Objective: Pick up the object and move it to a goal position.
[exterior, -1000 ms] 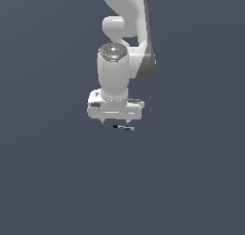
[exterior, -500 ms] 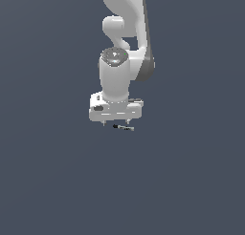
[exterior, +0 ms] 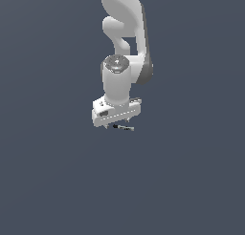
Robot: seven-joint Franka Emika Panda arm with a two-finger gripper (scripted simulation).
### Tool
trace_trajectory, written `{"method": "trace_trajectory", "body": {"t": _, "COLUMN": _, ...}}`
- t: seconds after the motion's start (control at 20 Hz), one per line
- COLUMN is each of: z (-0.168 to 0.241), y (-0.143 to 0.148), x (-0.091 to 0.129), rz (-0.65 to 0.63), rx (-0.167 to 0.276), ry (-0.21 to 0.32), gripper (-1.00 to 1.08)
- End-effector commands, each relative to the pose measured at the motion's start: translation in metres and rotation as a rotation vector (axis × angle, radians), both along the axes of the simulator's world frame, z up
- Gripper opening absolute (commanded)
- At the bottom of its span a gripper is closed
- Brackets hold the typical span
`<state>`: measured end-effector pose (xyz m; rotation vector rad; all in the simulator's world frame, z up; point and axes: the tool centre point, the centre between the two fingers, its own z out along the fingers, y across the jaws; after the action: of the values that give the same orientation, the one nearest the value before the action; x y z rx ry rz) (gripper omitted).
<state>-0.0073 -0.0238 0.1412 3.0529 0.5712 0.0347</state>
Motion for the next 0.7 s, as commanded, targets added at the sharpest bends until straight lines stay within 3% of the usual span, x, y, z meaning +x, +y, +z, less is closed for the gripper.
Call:
{"method": "trace_trajectory", "body": {"t": 0.0, "z": -0.007, "y": 0.001, "x": -0.004, "rz": 0.075, "rx": -0.002, "ry": 0.005, "gripper": 1.00}}
{"method": "trace_trajectory", "body": {"t": 0.65, "z": -0.039, "y": 0.010, "x": -0.024, "rz": 0.457, "rx": -0.004, "ry": 0.027, "gripper": 1.00}}
